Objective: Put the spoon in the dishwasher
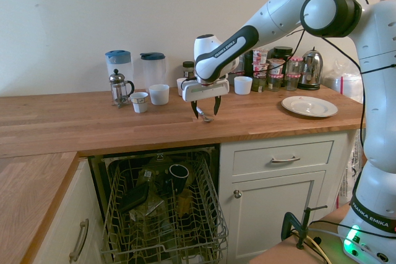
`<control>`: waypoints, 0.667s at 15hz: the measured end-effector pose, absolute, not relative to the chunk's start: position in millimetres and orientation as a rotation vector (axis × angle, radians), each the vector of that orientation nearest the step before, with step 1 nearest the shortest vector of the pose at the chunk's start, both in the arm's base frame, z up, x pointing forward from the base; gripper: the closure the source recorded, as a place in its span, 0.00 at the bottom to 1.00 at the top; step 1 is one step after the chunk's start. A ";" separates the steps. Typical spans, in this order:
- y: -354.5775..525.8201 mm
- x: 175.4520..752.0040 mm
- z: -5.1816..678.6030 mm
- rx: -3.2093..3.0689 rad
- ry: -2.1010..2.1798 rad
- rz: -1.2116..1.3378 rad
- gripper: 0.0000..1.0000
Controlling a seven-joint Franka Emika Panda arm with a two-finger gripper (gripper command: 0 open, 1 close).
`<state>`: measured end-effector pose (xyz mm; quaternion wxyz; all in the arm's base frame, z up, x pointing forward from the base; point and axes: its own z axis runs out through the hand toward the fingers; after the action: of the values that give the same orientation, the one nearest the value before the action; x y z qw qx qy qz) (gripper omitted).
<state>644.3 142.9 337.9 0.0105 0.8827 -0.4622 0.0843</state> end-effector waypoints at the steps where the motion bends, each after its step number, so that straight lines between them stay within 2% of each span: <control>1: 143.2 645.7 337.4 2.755 -1.445 0.263 1.00; 10: 146.1 646.7 335.4 2.788 -1.472 0.223 1.00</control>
<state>646.7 146.1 335.4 -0.0097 0.8821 -0.4657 0.0705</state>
